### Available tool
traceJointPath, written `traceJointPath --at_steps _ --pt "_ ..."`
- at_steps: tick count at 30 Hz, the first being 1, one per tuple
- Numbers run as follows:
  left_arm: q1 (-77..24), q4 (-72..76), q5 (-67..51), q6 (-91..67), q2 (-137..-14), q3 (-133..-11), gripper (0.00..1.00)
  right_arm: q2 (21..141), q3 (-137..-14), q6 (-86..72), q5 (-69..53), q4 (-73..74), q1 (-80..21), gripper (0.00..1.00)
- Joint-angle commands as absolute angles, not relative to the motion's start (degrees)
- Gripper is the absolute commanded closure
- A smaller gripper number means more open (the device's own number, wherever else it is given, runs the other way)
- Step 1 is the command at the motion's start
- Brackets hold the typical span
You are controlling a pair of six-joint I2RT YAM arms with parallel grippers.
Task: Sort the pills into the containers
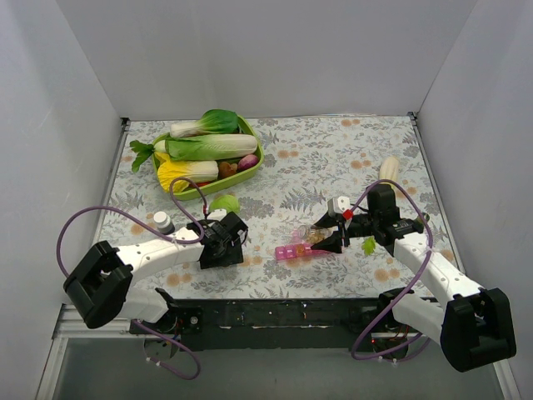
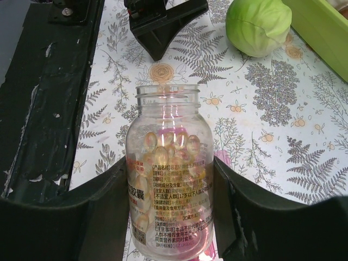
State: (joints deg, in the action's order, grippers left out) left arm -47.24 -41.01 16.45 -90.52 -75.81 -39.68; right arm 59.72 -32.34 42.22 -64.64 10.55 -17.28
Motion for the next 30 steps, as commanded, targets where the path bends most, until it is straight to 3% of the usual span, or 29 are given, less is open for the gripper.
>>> traceJointPath --at_steps 1,9,17,23,30 --pt "-46.3 -38.0 16.2 -90.8 -76.0 -38.6 0.33 59.0 -33.8 42.8 -66.5 10.6 -16.9 0.99" --pt "-45.7 -37.0 15.9 -89.8 -77.3 -38.7 0.48 59.0 -33.7 42.9 -66.8 10.7 -16.7 0.99" --pt "-45.7 -35.2 7.9 -84.1 -70.0 -40.4 0.76 59.1 -33.7 45.3 -66.5 12.4 -16.7 0.99" --pt "-45.7 -18.2 -13.2 -85.5 -58.0 -37.4 0.77 59.4 -36.3 48.5 -63.9 16.8 -16.9 0.99" --pt "-45.6 12.4 -25.5 -101.4 -61.6 -31.8 0.78 58.5 -40.6 52.4 -54.6 26.7 -22.2 0.99"
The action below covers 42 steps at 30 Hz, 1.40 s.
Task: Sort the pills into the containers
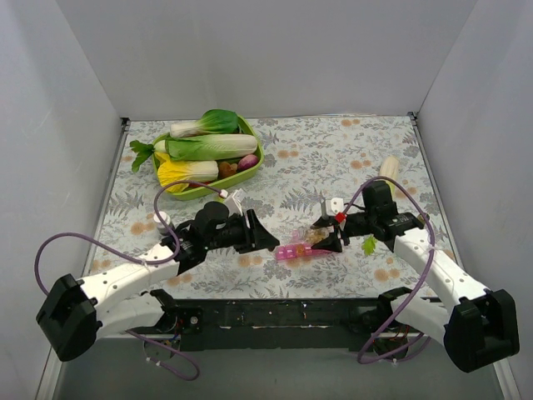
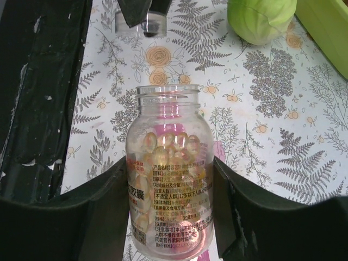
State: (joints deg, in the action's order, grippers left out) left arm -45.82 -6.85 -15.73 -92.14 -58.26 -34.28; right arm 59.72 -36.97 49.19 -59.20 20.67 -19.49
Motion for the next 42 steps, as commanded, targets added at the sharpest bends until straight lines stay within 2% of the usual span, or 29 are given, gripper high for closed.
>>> traceJointPath --at_steps 1,12,25,33,37,42 --pt "-45.6 14.1 -26.2 -102.3 -62.5 -31.8 0.78 57.9 -40.7 52.1 -53.2 26.9 -22.7 0.99" --pt "-45.6 25.7 -28.5 -109.1 -69.3 -32.8 0.78 57.1 -43.4 47.6 -48.1 26.5 -28.6 0.99" --pt "-46.7 27.1 -26.1 -112.0 -70.8 -33.0 0.78 58.4 -46.1 41.8 -44.7 24.3 -32.6 0.99" --pt "-48.1 25.3 -19.4 -114.2 -68.9 -34.0 0.81 57.9 -47.2 31.1 -40.1 19.2 -33.0 0.99" --pt "-48.4 23.6 -20.4 -111.9 -70.1 -36.6 0.82 58.6 -48.8 29.8 -43.7 19.9 -33.4 0.99" --pt "-48.4 22.4 -30.5 -105.9 -74.3 -41.2 0.83 59.2 -48.9 30.5 -52.0 20.9 -33.7 0.99"
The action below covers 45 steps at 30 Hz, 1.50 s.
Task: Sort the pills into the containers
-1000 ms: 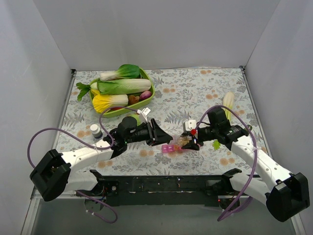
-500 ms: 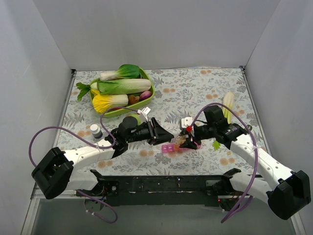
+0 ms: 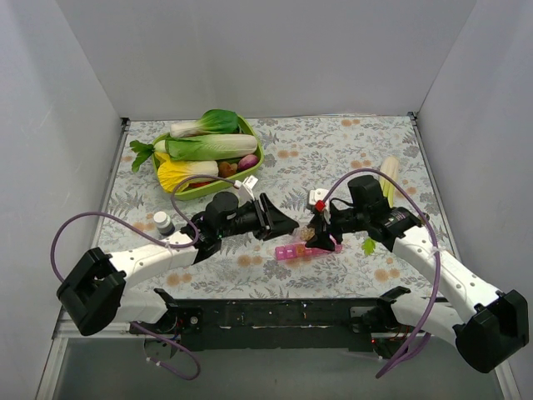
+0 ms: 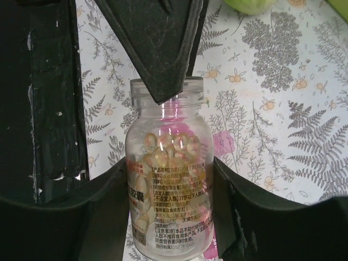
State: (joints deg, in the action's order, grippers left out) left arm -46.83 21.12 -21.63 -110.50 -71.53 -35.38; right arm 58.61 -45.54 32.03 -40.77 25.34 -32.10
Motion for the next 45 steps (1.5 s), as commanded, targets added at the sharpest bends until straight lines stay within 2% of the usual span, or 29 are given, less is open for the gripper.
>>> traceJointPath --at_steps 1,7,11,15,18,22,23,25,27,29,30,32,36,43,45 --pt "-48.4 21.5 -33.6 -104.3 -74.8 -42.2 0.84 59.1 -48.7 30.2 -54.8 20.7 -33.7 0.99" --pt "-48.4 14.0 -43.3 -84.1 -76.3 -48.5 0.87 59.4 -46.4 20.1 -67.3 15.5 -31.7 0.99" --pt "-48.3 10.1 -50.3 -72.3 -76.2 -52.5 0.85 60.6 -44.0 5.4 -76.1 1.1 -30.7 0.99" --pt "-47.6 8.4 -53.3 -66.9 -77.3 -56.3 0.79 62.1 -41.9 -14.4 -79.2 -16.2 -30.5 0.99" --pt "-46.1 5.0 -53.8 -66.2 -78.0 -59.5 0.68 62.1 -41.3 -18.8 -79.3 -22.6 -30.5 0.99" --pt "-43.9 1.8 -52.7 -65.6 -76.6 -61.1 0.52 61.1 -41.9 -15.5 -78.8 -18.5 -29.6 0.99" --pt "-43.7 1.0 -52.2 -65.3 -76.1 -61.3 0.46 60.8 -42.4 -12.5 -78.6 -16.9 -29.2 0.99" --pt "-43.2 -1.3 -50.1 -64.9 -75.2 -61.6 0.39 60.3 -43.8 -8.2 -77.5 -9.2 -28.7 0.99" --pt "-43.0 -2.3 -47.9 -64.3 -73.4 -61.7 0.27 60.1 -46.5 -0.2 -75.3 -2.5 -28.5 0.99" --pt "-42.6 -2.7 -44.4 -64.7 -71.1 -61.6 0.19 59.9 -47.5 5.6 -73.4 3.2 -28.5 0.99" --pt "-42.5 -2.7 -43.3 -64.9 -70.1 -61.5 0.09 59.8 -47.7 7.0 -71.3 3.9 -28.4 0.99" --pt "-42.2 -3.3 -39.2 -65.5 -68.6 -61.8 0.02 59.8 -48.7 10.8 -68.4 9.7 -28.5 0.99" --pt "-41.9 -5.9 -31.9 -68.4 -64.3 -62.1 0.02 59.8 -51.7 21.8 -59.6 18.3 -28.5 0.99" --pt "-42.6 -12.9 -22.1 -75.4 -62.5 -62.0 0.02 60.8 -55.0 28.4 -46.3 25.5 -28.9 0.99" --pt "-44.4 -16.0 -15.4 -75.5 -63.7 -64.3 0.03 61.2 -55.4 28.8 -44.9 26.0 -29.0 0.99"
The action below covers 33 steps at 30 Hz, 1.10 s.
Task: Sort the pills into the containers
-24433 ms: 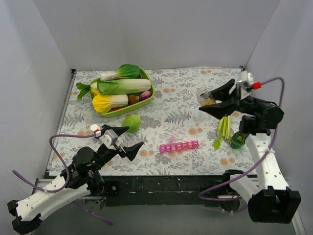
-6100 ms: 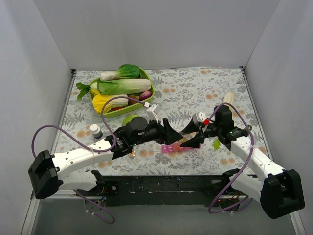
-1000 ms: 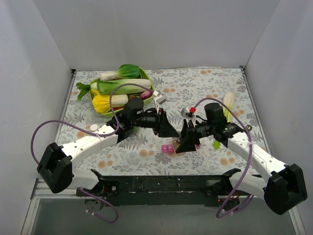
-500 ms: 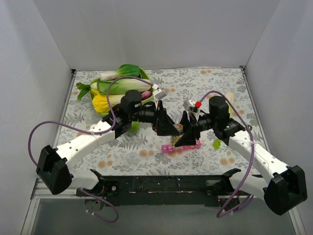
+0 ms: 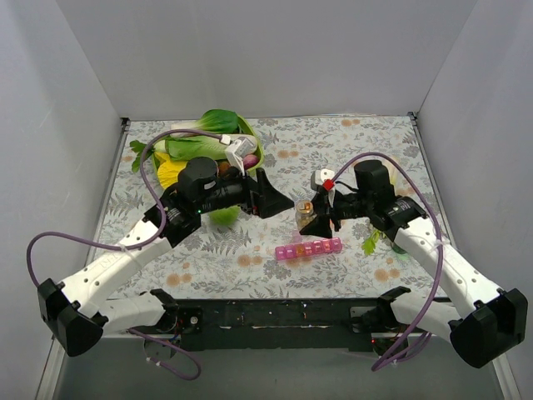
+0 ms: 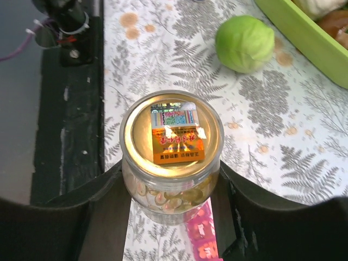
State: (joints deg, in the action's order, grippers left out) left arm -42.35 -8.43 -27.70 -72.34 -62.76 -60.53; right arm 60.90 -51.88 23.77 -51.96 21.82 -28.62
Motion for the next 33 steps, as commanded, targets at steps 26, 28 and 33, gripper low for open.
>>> traceJointPath --at_steps 26,28,33 --pt "-56.8 -25.9 1.0 -75.2 -75.7 -72.7 0.43 60.8 -54.7 28.2 -47.9 26.4 -28.6 0.99" --pt "-56.8 -26.0 0.1 -73.7 -74.6 -71.0 0.47 60.8 -54.7 27.7 -49.7 26.2 -28.0 0.99" --pt "-56.8 -26.5 -2.5 -70.2 -71.0 -67.6 0.56 61.0 -54.8 26.5 -53.8 25.8 -26.5 0.99"
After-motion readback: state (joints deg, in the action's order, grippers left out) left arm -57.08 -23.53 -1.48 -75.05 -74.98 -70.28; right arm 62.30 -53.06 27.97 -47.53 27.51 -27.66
